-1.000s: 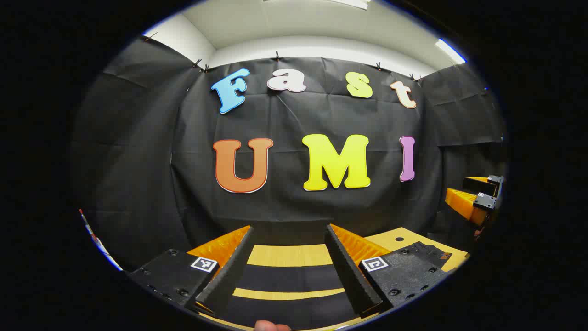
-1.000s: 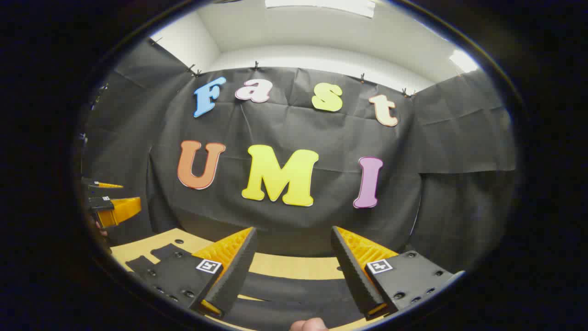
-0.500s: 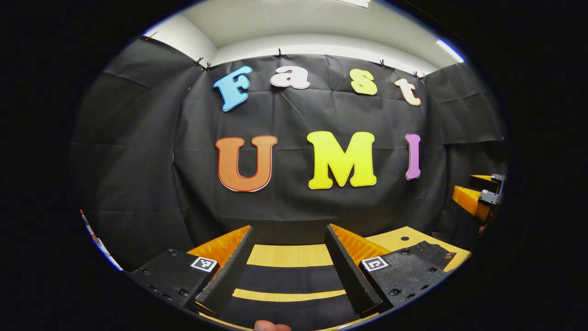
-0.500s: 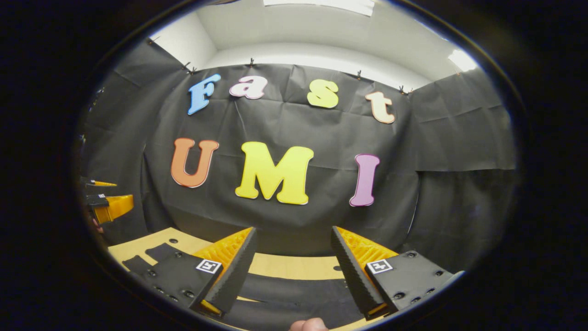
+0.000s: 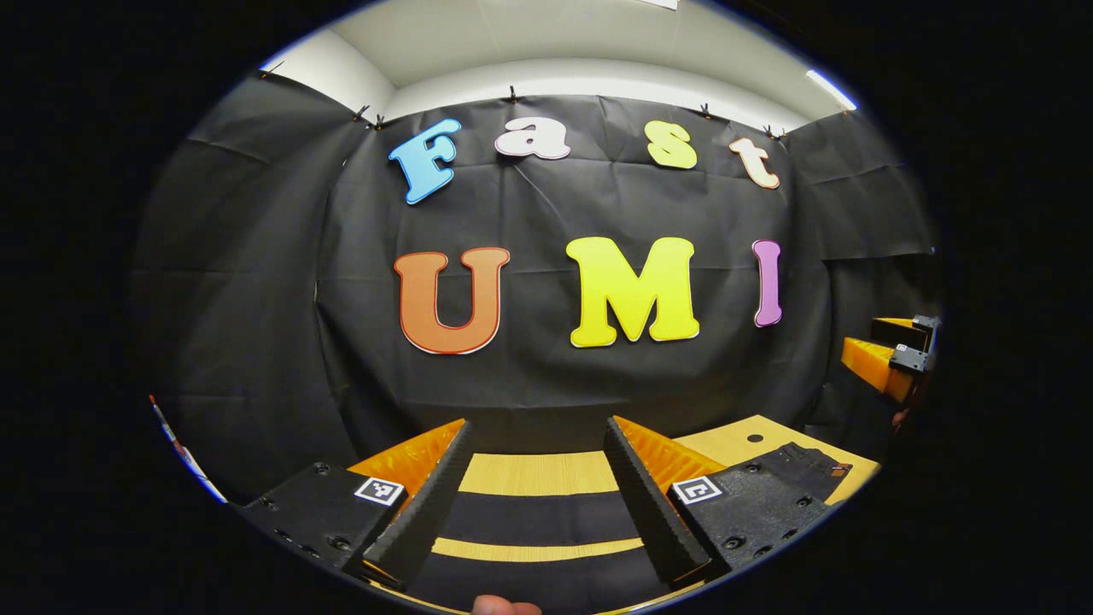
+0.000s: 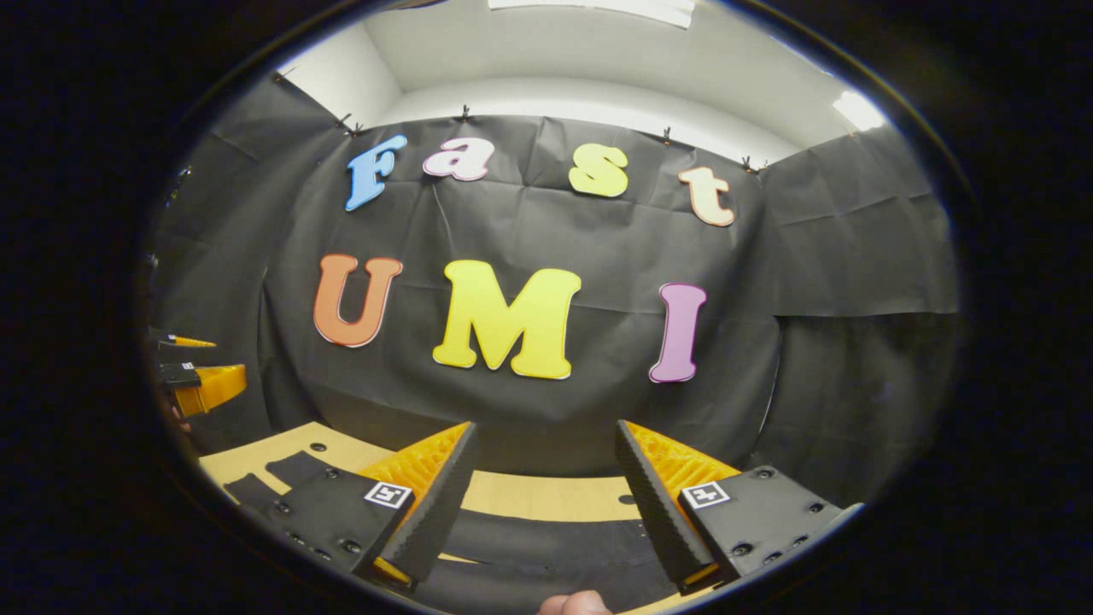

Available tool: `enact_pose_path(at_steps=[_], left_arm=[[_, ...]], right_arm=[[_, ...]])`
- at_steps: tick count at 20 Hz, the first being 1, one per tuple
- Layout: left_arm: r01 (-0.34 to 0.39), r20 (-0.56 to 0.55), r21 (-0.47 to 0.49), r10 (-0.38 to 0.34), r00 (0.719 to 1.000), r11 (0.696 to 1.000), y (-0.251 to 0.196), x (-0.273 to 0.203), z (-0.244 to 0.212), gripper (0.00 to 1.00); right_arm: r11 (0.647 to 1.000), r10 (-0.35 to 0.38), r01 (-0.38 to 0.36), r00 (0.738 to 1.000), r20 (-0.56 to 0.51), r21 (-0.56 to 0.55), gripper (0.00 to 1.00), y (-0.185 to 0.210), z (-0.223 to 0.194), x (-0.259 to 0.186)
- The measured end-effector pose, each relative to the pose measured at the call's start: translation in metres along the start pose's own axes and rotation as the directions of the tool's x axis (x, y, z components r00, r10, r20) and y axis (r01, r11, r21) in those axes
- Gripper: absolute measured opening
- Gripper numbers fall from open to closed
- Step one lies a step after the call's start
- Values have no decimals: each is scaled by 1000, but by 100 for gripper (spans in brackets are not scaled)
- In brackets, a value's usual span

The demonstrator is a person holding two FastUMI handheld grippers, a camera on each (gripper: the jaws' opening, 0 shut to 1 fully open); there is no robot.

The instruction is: Grasp the waist and the cuffs of the jeans and fold them to make the two legs overlap; first hold the waist and fold one-third of the jeans toward the cuffs, then hold the cuffs and fold the remaining one-third in the same direction to finish folding.

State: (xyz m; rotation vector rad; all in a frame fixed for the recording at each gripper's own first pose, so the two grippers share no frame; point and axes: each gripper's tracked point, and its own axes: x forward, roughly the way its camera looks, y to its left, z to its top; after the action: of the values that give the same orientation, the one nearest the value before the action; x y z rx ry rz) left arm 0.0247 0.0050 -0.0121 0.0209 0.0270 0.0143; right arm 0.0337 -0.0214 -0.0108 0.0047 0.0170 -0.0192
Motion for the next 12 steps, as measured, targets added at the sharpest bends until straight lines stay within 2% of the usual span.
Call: enact_pose_path(at_steps=[12], left_arm=[[-16,-14,18,16,1000,1000,-8,5,-7,98]], right_arm=[[1000,21,-21,1000,-20,2,99,-10,-13,16]])
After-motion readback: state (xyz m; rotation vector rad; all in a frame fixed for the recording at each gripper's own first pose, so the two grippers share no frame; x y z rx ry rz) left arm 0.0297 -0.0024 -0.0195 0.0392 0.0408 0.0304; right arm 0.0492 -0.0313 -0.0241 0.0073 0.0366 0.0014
